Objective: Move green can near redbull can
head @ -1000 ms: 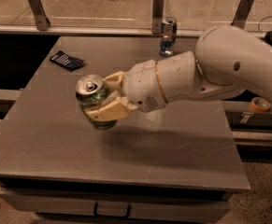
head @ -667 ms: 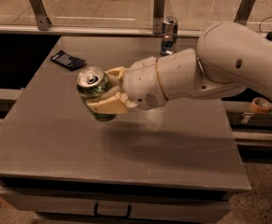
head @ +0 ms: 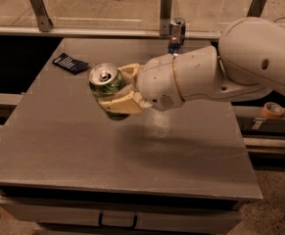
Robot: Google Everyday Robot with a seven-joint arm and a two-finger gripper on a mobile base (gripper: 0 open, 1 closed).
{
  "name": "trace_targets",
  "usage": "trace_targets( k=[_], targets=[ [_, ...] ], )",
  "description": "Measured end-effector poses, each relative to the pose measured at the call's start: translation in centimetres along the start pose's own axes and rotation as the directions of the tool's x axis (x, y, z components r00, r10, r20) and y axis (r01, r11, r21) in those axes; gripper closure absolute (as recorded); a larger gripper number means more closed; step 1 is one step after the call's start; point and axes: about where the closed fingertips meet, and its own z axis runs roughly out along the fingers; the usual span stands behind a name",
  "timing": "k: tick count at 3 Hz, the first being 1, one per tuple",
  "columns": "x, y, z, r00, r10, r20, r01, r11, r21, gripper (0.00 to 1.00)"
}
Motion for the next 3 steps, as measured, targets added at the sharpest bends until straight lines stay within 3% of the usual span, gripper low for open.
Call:
trace_targets(
  k=[1,2,3],
  targets=[
    [1.0,-4.1,-2.4,1.0,-0.009,-0.003,0.009,0.9988,0.049,1.0],
    [3.5,-11.4,-5.2,1.0,0.003,-0.017,-0.001,0.9944,0.106,1.0],
    [1.6,-14.1,-7.7,0.999,-0.035,-0.001,0.035,0.9843,0.173,1.0]
  ],
)
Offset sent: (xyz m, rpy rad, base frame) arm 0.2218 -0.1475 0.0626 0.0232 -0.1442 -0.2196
